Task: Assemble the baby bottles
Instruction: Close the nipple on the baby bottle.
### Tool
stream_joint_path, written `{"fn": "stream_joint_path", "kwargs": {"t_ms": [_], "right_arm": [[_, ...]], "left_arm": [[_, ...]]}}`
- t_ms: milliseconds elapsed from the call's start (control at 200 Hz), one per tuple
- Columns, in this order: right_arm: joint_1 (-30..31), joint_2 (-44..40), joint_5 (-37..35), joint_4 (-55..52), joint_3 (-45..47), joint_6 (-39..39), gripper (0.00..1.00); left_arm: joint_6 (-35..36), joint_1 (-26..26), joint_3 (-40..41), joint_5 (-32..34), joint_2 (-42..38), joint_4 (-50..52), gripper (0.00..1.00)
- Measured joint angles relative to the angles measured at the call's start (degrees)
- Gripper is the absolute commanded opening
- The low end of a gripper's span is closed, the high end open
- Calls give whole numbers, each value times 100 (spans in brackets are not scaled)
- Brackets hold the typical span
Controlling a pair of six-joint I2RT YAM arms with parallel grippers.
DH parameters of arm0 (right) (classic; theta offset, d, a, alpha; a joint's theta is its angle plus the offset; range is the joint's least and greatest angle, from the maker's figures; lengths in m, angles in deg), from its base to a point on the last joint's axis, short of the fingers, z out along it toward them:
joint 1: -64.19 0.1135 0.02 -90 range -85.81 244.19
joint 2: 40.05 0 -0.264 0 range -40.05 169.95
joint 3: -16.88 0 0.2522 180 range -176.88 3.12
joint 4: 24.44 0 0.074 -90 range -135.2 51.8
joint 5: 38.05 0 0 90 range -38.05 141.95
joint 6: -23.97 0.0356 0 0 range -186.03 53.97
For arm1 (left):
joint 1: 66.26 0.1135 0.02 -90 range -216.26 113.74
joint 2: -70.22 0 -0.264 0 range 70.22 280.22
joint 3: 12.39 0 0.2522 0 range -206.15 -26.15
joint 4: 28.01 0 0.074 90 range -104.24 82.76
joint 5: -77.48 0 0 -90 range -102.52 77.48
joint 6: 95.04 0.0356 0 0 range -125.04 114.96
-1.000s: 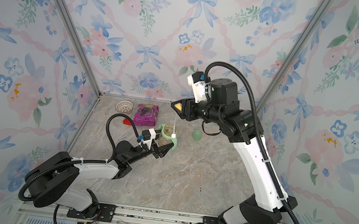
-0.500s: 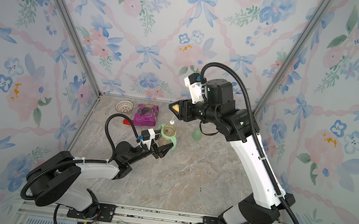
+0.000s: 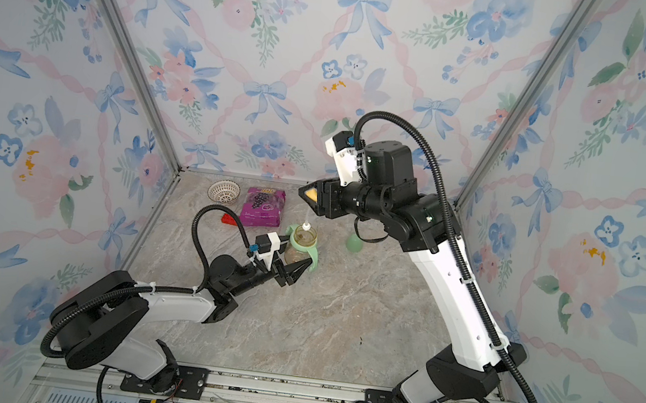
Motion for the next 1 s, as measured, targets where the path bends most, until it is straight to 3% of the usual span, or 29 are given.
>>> {"fn": "stream_joint_path", "kwargs": {"t_ms": [475, 1000], "right_arm": [[83, -31, 55, 11, 793, -26, 44], [479, -42, -533, -179, 1497, -723, 46]], "left_arm": [[0, 48, 13, 20, 0, 2, 32], [-66, 166, 42, -111, 0, -57, 24]]}}
